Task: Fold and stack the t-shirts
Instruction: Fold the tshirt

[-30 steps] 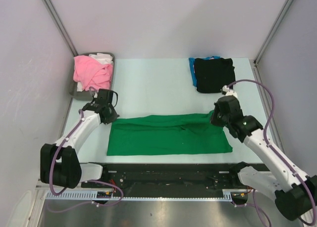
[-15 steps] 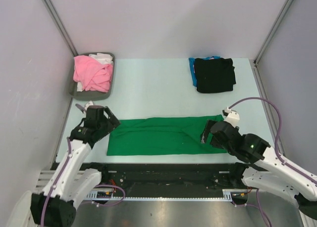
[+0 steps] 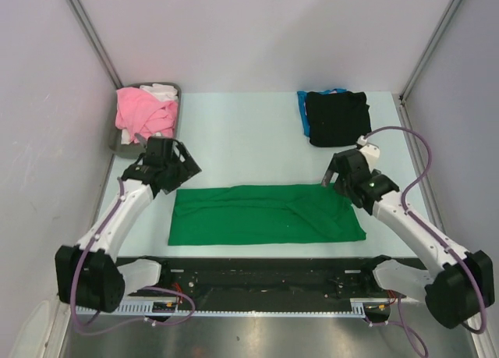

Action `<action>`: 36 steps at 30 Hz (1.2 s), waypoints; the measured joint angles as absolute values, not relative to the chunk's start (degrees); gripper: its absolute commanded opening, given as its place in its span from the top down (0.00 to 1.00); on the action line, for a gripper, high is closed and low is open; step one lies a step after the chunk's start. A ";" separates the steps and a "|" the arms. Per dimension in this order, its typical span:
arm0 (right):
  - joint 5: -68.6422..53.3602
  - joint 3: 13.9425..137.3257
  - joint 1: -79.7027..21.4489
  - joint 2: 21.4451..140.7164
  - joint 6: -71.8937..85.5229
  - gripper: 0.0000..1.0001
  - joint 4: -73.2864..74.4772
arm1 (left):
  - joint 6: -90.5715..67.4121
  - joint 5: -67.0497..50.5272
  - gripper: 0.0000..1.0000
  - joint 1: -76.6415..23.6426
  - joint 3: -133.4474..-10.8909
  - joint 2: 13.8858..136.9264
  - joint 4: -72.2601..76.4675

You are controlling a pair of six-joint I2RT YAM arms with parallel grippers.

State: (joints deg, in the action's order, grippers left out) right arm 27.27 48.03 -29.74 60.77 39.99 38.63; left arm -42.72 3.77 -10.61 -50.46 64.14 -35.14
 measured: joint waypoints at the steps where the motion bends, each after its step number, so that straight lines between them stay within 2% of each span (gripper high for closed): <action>1: 25.71 48.03 -26.92 62.15 39.13 0.06 37.19 | -42.37 3.46 0.16 -10.74 -51.51 66.26 -34.89; 5: 19.94 48.03 -19.51 65.78 37.82 0.11 31.66 | -41.36 2.59 0.16 -11.09 -55.05 73.43 -33.87; 9: 13.63 48.03 -15.07 69.89 37.47 0.11 27.03 | -40.56 2.63 0.18 -11.16 -56.16 78.28 -32.93; 16: 10.00 48.03 -14.06 71.96 37.19 0.10 24.69 | -41.30 5.08 0.20 -11.25 -55.59 82.48 -35.29; 25: 8.36 47.24 -14.00 73.87 36.12 0.11 22.09 | -45.08 7.35 0.22 -8.69 -49.23 83.53 -37.26; 36: 7.01 46.19 -11.57 75.72 35.42 0.11 19.84 | -45.67 6.85 0.24 -7.68 -53.06 90.80 -37.36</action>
State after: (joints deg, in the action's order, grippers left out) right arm 7.01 46.19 -11.57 75.72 35.42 19.84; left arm -45.67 6.85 -7.68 -53.06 90.80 -37.36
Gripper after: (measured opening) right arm 0.894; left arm 0.763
